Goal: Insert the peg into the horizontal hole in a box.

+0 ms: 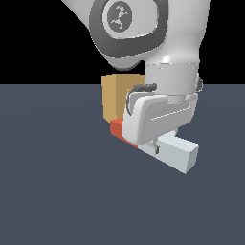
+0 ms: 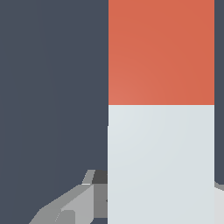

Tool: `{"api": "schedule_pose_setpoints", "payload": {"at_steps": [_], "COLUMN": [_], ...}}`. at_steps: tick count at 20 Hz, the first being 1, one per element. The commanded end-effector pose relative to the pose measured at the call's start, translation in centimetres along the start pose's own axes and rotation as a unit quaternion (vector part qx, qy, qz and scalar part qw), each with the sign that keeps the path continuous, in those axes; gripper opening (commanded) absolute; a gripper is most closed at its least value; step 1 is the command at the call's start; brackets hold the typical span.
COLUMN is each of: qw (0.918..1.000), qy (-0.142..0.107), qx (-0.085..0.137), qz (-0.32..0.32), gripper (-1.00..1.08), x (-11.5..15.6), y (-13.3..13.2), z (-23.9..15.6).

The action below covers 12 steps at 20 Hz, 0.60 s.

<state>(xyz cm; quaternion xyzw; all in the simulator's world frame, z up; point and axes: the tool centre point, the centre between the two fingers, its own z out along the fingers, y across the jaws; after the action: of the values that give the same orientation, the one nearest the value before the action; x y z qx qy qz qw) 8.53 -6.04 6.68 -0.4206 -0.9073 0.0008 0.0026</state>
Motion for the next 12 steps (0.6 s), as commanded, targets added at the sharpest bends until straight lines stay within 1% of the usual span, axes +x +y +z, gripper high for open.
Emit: {"api": "schedule_pose_setpoints", "payload": {"at_steps": [1,7,12], "qw": [0.9997,0.9972,0.9938], "qy": [-0.002,-0.001,-0.001], "qx": [-0.002,-0.002,-0.002], "qz": [0.022,0.075,0.111], "gripper": [-1.0,-1.0,-1.0], "x": [1.3,4.1,5.9], "y": [1.2,4.2,6.5], "z": [-1.4,-4.1,-5.9]}}
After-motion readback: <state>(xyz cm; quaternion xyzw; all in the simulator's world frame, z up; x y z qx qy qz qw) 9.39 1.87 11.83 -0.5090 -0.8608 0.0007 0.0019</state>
